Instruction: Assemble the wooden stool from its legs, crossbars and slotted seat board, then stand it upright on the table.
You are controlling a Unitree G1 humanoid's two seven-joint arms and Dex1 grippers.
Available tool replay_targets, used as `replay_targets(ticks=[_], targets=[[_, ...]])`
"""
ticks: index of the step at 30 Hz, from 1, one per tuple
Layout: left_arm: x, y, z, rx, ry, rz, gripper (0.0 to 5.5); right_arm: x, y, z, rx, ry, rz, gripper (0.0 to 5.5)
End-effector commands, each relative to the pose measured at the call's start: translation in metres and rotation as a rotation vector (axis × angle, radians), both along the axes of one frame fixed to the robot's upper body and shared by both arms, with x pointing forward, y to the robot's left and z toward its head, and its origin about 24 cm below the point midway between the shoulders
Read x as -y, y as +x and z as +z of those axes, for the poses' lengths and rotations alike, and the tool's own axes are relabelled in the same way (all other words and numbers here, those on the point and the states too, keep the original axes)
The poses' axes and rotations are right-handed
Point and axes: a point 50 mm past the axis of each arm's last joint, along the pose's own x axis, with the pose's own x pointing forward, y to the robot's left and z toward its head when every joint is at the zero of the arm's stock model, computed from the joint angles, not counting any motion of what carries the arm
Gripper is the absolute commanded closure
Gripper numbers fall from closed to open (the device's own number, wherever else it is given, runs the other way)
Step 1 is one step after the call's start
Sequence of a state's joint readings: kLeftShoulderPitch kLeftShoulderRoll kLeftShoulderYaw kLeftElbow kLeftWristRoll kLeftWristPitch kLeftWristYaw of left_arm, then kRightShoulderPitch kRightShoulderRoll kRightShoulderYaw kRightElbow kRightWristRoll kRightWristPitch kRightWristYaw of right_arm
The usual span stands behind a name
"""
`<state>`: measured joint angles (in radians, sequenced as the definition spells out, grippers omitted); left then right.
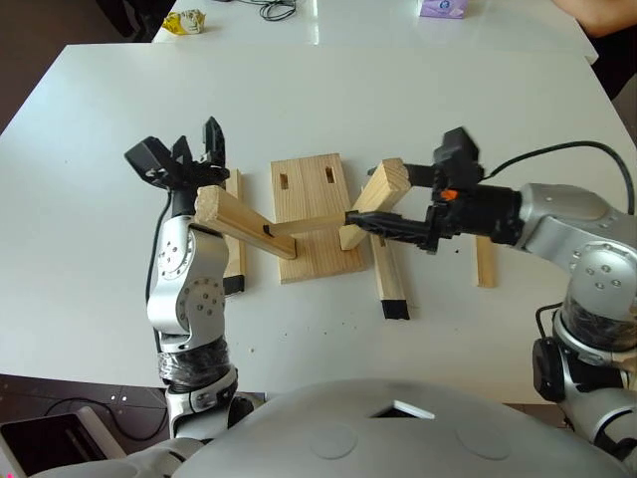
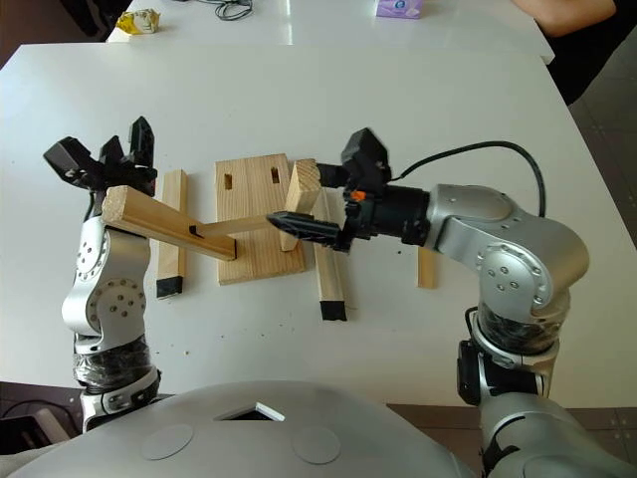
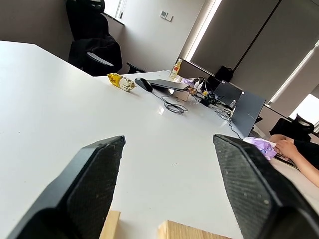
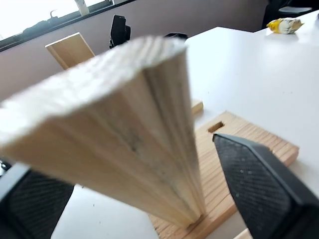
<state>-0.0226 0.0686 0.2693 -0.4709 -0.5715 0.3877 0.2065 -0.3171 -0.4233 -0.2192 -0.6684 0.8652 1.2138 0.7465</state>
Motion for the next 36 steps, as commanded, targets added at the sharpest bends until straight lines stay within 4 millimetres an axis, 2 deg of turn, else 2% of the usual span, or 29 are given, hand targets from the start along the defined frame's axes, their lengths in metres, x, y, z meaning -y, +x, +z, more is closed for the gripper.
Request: replay_targets(ticks=[1,6,8,10,12,14,17,20,24,27,29,31,32,33,34,35,36], targets=[[-0.029,-0.022,0.005,-0.056,0.101,0.087,2.22,0.024,-0.013,0.013,0.065,0.100,-0.033,0.90],[-0.043,-0.057,0.003,-0.178,0.289,0.102,2.22,0.049,-0.025,0.009,0.051,0.103,-0.145,0.90],[-0.045,-0.073,0.004,-0.217,0.363,0.117,2.22,0.057,-0.023,-0.001,0.055,0.036,-0.296,0.90],[-0.035,-0.088,0.005,-0.244,0.404,0.116,2.22,0.062,-0.016,-0.019,0.018,-0.042,-0.539,0.90],[-0.016,-0.098,0.007,-0.246,0.399,0.082,2.22,0.054,-0.018,-0.041,-0.026,-0.115,-0.733,0.90],[0.000,-0.102,0.009,-0.240,0.409,0.044,2.22,0.034,-0.030,-0.053,-0.060,-0.126,-0.795,0.90],[0.011,-0.107,0.009,-0.220,0.412,0.025,2.22,0.008,-0.042,-0.051,-0.045,-0.090,-0.866,0.90],[0.016,-0.112,0.011,-0.181,0.430,0.029,2.22,-0.002,-0.047,-0.045,0.011,-0.085,-0.928,0.90],[0.007,-0.120,0.009,-0.216,0.447,0.102,2.22,0.019,-0.043,-0.037,0.107,-0.135,-1.150,0.90],[-0.019,-0.120,0.017,-0.239,0.500,0.281,2.22,0.044,-0.039,-0.031,0.186,-0.221,-1.375,0.90],[-0.028,-0.117,0.022,-0.235,0.511,0.344,2.22,0.050,-0.038,-0.029,0.204,-0.253,-1.440,0.90],[-0.017,-0.105,0.022,-0.203,0.455,0.265,2.22,0.041,-0.034,-0.032,0.162,-0.218,-1.399,0.90],[0.001,-0.095,0.021,-0.170,0.395,0.126,2.22,0.026,-0.031,-0.033,0.118,-0.165,-1.305,0.90],[0.029,-0.088,0.022,-0.110,0.370,-0.079,2.22,0.004,-0.031,-0.032,0.083,-0.099,-1.159,0.90],[0.061,-0.089,0.019,-0.069,0.324,-0.305,2.22,-0.018,-0.034,-0.029,0.072,-0.040,-0.987,0.90],[0.084,-0.096,0.015,-0.052,0.301,-0.478,2.22,-0.036,-0.038,-0.026,0.060,0.007,-0.835,0.90],[0.092,-0.102,0.012,-0.056,0.294,-0.551,2.22,-0.046,-0.042,-0.023,0.077,0.023,-0.733,0.90]])
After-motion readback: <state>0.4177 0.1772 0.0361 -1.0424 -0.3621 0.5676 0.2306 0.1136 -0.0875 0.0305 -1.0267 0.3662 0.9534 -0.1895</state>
